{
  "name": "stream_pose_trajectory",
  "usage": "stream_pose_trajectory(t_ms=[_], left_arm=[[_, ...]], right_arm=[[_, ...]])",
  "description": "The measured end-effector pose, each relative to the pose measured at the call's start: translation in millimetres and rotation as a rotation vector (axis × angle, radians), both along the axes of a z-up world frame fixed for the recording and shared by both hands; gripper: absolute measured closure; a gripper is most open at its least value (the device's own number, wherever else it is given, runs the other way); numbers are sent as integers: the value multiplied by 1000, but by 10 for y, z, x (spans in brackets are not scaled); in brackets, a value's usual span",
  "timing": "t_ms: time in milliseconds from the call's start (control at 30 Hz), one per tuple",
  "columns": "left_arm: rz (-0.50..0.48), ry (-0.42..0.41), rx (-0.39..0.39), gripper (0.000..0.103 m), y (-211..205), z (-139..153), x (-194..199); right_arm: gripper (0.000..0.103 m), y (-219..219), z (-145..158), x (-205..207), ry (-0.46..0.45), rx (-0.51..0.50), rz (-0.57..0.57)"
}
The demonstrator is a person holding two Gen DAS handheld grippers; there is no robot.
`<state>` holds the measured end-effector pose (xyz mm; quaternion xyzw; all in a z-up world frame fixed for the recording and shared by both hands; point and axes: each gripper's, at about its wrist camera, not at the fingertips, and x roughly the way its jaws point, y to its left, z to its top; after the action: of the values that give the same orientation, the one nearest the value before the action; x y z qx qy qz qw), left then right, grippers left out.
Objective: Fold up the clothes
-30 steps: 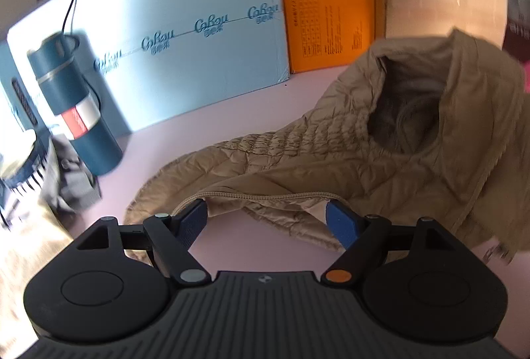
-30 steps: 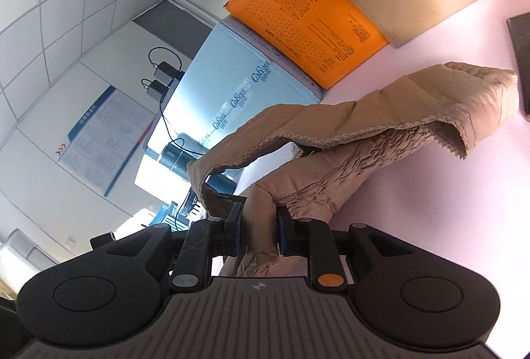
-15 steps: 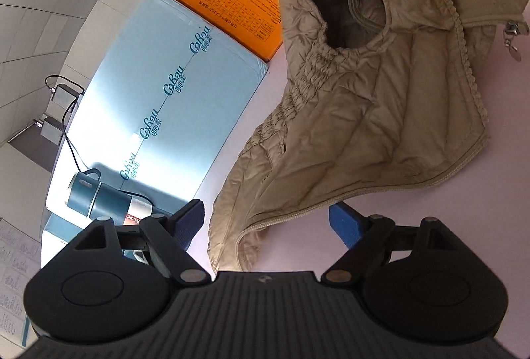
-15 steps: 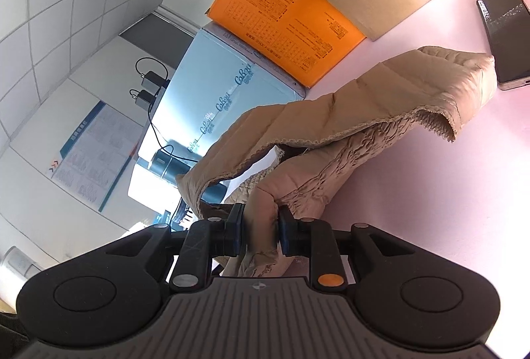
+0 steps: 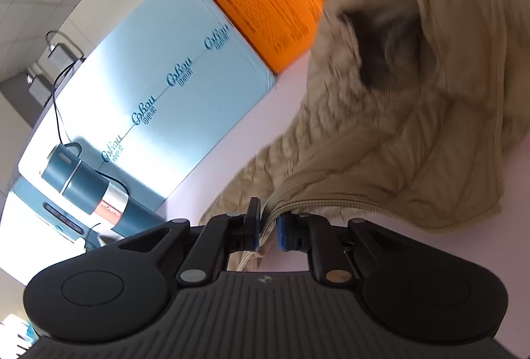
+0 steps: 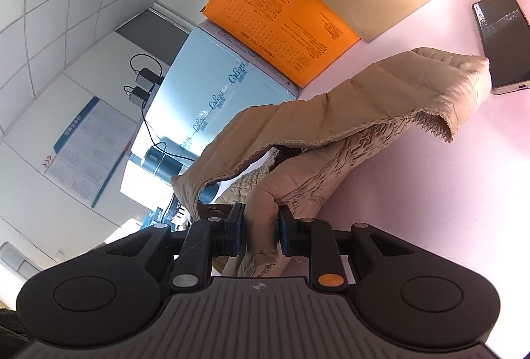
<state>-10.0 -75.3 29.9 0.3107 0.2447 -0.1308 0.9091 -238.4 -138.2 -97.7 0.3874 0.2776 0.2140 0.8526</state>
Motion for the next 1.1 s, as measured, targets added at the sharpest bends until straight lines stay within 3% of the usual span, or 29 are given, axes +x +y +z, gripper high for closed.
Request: stream_pose_trajectory(t_ms=[200,433,500,600,667,700,767,800,933,1100], left_arm=[[-35,35,-350,95,298,677,-303],[-40,11,-543,94,559,1259,-543],[-18,42,-498,91,528,1206,-513],[-17,64,-413,89,399,1026,-544],[-17,78,-355,88,310,904,-568],[-17,86,-327,87,266,843,-580],[-23,108,-334,87,201,783,-604],[-25,119,-340,87,170,755,-617],[-14,132,-354,87,113,699,-647],[38,115,-387,86,206,706,-639]], right_arm=[[82,-125,154,-139,-46,-28,-29],[82,-433,521,-398,-117,-101,-76],[82,-548,595,-435,-104,-151,-113],[74,-649,671,-396,29,-379,-261],[72,-648,742,-407,24,-486,-310],[69,-634,779,-415,5,-499,-312],[41,-524,820,-383,-39,-474,-214],[36,-432,820,-333,-37,-486,-137],[35,-117,707,-187,-13,-540,59],[31,-157,577,-85,51,-388,21]])
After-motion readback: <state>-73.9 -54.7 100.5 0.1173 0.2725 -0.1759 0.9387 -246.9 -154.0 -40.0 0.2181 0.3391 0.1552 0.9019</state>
